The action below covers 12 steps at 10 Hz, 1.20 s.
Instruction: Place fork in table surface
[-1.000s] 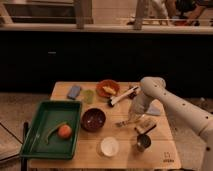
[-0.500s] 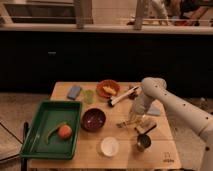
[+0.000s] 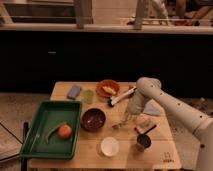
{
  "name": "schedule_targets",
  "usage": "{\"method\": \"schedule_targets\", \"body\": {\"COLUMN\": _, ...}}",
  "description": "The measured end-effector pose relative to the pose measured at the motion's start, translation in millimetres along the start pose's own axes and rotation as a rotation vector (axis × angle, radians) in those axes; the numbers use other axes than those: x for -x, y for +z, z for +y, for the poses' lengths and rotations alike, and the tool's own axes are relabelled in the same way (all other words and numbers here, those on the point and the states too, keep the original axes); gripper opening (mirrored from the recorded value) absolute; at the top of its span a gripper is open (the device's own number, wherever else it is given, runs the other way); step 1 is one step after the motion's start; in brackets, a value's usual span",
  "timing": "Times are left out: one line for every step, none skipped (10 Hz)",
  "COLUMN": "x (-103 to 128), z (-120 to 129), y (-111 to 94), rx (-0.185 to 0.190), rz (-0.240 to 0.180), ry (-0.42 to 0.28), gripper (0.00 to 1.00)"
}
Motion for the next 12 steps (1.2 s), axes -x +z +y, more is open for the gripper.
{"method": "schedule_targets", "body": {"x": 2.5, "z": 0.3, "y": 1.8, "rx": -0.002, "rz": -0.010, "ry": -0.016, "gripper": 0.00}}
{"method": "schedule_targets", "body": {"x": 4.3, "z": 1.7, "y": 4.7, "rx": -0.003, "rz": -0.020, "ry": -0.033, "gripper": 0.00}}
{"method": "schedule_targets", "body": {"x": 5.0, "z": 2.4, "y": 8.9, "rx": -0.005, "rz": -0.026, "ry": -0.047, "gripper": 0.00}}
{"method": "schedule_targets", "body": {"x": 5.9, "z": 2.2, "y": 12.7, "rx": -0.008, "rz": -0.030, "ry": -0.059, "gripper": 0.00}}
{"method": "schedule_targets", "body": {"x": 5.6, "z": 3.1, "y": 14.7, "rx": -0.014, "rz": -0.030, "ry": -0.063, "gripper": 0.01}}
{"method": "schedule_targets", "body": {"x": 5.2, "z": 5.8, "y": 18.3, "rx": -0.037, "rz": -0.029, "ry": -0.067, "gripper": 0.07}}
{"method": "schedule_targets", "body": {"x": 3.6, "z": 9.1, "y": 19.0, "rx": -0.059, "rz": -0.030, "ry": -0.067, "gripper": 0.19}}
{"method": "schedule_targets", "body": {"x": 4.8, "z": 8.7, "y": 19.3, "rx": -0.061, "rz": -0.031, "ry": -0.071, "gripper": 0.27}}
{"method": "schedule_targets", "body": {"x": 6.7, "z": 8.6, "y": 20.6, "rx": -0.061, "rz": -0.033, "ry": -0.074, "gripper": 0.39}}
{"method": "schedule_targets", "body": {"x": 4.4, "z": 10.0, "y": 20.2, "rx": -0.063, "rz": -0.035, "ry": -0.051, "gripper": 0.50}}
{"method": "schedule_targets", "body": {"x": 3.5, "z": 11.3, "y": 20.2, "rx": -0.058, "rz": -0.034, "ry": -0.040, "gripper": 0.60}}
{"method": "schedule_targets", "body": {"x": 5.9, "z": 9.9, "y": 21.3, "rx": -0.050, "rz": -0.034, "ry": -0.043, "gripper": 0.69}}
